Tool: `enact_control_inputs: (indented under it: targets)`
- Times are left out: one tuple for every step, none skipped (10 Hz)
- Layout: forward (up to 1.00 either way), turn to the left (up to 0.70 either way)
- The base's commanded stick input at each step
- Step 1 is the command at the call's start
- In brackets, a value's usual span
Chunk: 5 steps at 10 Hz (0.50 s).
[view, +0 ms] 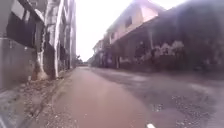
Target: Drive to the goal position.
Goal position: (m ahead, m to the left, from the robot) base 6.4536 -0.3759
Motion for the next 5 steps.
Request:
enact_control_inputs:
  targets:
    - [0.7, 0.23]
    - [0.7, 0.24]
    - [0.7, 0.0]
    - [0.7, 0.0]
    - [0.7, 0.0]
